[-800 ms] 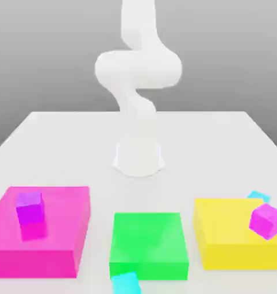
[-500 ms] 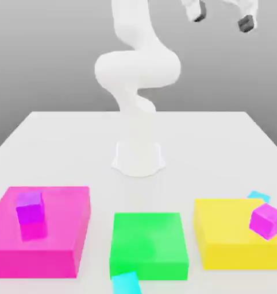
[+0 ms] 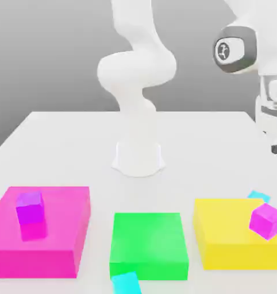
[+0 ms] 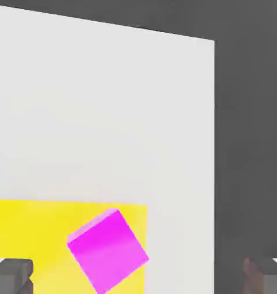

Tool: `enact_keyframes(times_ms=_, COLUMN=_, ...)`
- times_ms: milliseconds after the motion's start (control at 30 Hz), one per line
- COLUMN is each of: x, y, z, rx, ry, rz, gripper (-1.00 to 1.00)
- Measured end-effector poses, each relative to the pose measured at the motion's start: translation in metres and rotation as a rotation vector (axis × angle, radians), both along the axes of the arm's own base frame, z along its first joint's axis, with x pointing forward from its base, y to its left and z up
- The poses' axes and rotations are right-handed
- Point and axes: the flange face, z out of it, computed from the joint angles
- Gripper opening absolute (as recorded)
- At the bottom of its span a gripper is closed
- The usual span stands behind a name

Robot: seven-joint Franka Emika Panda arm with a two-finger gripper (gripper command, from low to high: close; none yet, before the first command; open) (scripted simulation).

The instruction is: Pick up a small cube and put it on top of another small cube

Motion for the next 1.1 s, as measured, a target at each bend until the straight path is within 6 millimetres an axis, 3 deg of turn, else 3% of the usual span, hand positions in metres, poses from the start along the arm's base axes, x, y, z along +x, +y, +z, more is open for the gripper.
enact_keyframes(times_ms=167, x=-0.065, y=0.033, z=-0.070, rx=-0.105, ry=0.051, rz=0.371, gripper=0.00)
enact_keyframes(times_ms=267, x=-0.095, y=0.035, z=-0.109, rx=-0.162, ry=0.083, rz=0.557, gripper=0.00)
enact_keyframes(times_ms=467, x=-0.102, y=0.034, z=-0.173, rx=-0.178, ry=0.094, rz=0.608, gripper=0.00)
enact_keyframes(times_ms=500, x=-0.103, y=0.033, z=-0.181, rx=-0.177, ry=0.095, rz=0.608, gripper=-1.00)
enact_keyframes(times_ms=733, x=-0.103, y=0.033, z=-0.182, rx=-0.179, ry=0.096, rz=0.608, gripper=-1.00)
enact_keyframes(times_ms=967, x=-0.104, y=0.035, z=-0.122, rx=-0.174, ry=0.099, rz=0.603, gripper=-1.00)
enact_keyframes(times_ms=1033, x=-0.089, y=0.028, z=-0.109, rx=-0.164, ry=0.103, rz=0.570, gripper=-1.00)
enact_keyframes(times_ms=1100, x=-0.052, y=0.002, z=-0.094, rx=-0.162, ry=0.099, rz=0.511, gripper=-1.00)
